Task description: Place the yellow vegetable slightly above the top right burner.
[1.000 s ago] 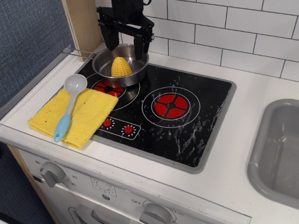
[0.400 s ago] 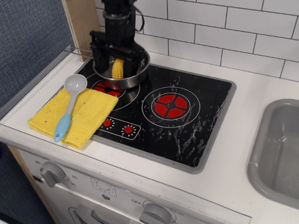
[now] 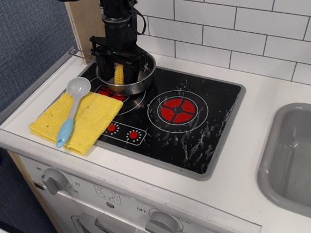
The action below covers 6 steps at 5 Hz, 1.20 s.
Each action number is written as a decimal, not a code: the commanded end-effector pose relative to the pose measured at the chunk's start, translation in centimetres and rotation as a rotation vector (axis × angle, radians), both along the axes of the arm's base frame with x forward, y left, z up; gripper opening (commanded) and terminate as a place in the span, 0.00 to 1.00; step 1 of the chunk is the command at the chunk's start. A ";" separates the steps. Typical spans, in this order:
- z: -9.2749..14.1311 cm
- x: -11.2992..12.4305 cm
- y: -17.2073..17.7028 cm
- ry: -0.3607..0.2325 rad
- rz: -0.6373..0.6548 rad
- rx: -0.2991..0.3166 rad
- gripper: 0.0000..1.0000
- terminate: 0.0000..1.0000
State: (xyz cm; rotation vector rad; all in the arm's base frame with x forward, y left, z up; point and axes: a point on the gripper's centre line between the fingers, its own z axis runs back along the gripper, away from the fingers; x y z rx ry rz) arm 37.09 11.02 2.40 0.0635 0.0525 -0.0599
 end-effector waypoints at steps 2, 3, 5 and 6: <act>11.8 0.9 -4.6 -0.321 -0.128 -0.139 0.00 0.00; 10.9 0.2 -8.3 -0.293 -0.227 -0.165 0.00 0.00; 5.6 0.3 -8.7 -0.215 -0.230 -0.079 0.00 0.00; 3.8 0.9 -8.6 -0.202 -0.224 -0.051 0.00 0.00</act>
